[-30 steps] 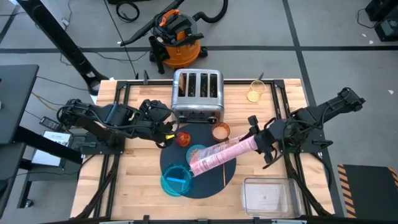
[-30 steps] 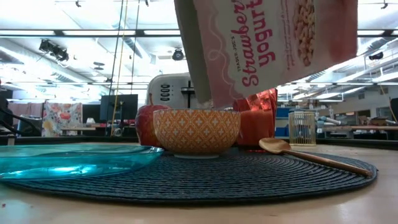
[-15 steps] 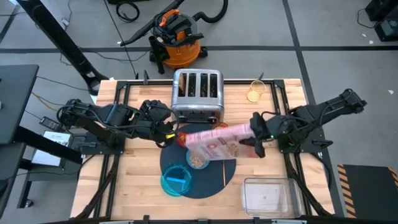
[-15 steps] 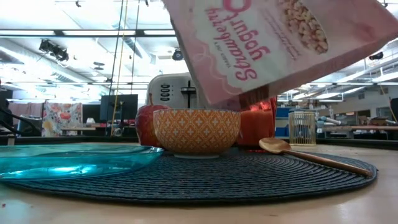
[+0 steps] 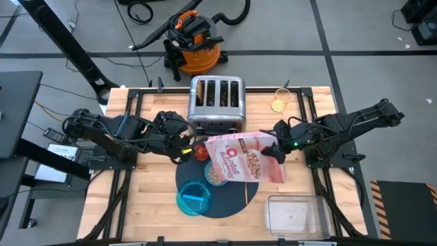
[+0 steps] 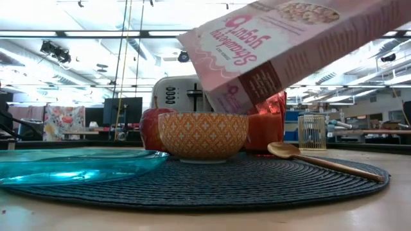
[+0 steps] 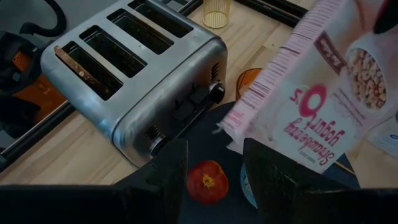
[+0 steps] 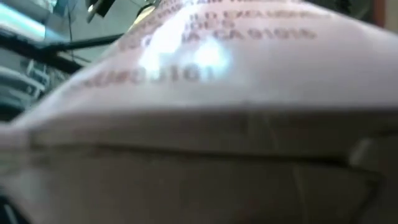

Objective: Arrange a breakfast setting
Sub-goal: Pour the pink cereal box into the blue bowl

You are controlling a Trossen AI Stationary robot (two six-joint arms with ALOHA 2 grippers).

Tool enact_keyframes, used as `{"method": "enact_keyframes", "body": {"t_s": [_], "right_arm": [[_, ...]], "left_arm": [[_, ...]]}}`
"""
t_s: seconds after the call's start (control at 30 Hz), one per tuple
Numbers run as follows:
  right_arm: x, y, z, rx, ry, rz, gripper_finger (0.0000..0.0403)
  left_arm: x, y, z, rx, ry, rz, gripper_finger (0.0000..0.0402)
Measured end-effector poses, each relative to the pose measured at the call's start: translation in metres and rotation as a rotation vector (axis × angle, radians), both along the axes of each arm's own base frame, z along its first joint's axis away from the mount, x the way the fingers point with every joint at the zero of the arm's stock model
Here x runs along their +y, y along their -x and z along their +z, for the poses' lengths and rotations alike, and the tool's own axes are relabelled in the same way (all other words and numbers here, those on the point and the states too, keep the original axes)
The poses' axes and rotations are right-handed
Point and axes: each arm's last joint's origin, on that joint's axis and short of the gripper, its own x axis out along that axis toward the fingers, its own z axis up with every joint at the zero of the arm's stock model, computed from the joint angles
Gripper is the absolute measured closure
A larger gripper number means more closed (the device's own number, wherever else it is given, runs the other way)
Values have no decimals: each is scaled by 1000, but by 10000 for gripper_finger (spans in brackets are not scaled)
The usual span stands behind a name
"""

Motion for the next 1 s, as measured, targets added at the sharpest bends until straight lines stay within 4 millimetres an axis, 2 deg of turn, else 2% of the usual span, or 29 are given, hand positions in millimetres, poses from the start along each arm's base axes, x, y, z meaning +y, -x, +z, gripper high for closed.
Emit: {"method": "enact_keyframes", "body": {"t_s": [0.13,0.53,0.8,1.0], "right_arm": [[0,0,0,3,-19,-10,237],[0,-1,1,-30,207,162,237],[4,0,1,-57,452,372,237],[13,-10,-5,-61,582,489,237]], "left_arm": [[-2,1,0,-3,4,-5,237],[-2,1,0,-3,4,-4,237],[-2,1,0,-3,4,-4,237],[-2,1,0,-3,4,-4,237]]}}
